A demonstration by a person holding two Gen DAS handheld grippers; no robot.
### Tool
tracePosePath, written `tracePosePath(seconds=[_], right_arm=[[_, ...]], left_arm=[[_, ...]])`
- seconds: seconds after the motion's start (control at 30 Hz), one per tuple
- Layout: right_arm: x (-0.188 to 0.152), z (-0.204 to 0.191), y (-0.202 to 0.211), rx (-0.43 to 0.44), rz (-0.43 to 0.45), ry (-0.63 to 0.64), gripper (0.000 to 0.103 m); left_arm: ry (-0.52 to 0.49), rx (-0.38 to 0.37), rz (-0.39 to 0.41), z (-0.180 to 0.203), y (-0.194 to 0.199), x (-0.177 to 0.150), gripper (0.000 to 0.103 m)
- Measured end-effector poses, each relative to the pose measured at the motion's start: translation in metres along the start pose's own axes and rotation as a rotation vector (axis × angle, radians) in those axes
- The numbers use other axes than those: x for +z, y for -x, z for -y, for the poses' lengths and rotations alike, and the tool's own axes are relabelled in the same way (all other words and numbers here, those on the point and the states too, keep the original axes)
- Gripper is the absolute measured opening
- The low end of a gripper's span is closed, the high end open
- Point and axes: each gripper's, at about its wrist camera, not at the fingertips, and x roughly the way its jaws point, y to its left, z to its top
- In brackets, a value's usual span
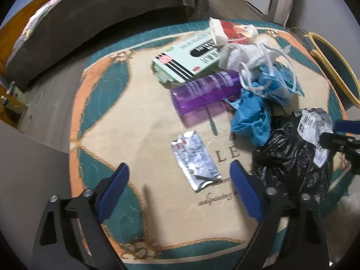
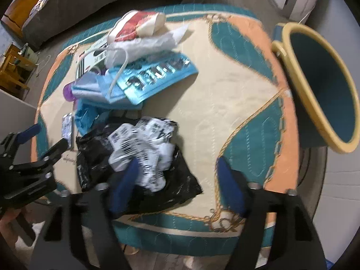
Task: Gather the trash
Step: 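Grasp the black plastic bag with the right tool while the left tool grasps the silver blister pack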
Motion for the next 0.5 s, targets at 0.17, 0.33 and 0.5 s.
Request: tracePosePath(seconds=[0.17,0.33,0.5], right_arm=[[-0.001,-0.006,0.002,0.023,-0.009,0.047,0.016],[0.000,-0.011,0.016,0.014,0.028,0.084,0.013],[-0.001,-0.013,0.038,-0.001,0.074,0.112,0.011]], left_arm=[[-0.016,-0.025,-0.044,0.004,-0.013,0.000,0.050],[-0.058,-0.044,-0.037,0.013,-0.012,0.000,0.032],[-0.038,-0.068,0.015,0.013,0.004,0.003,0.031]])
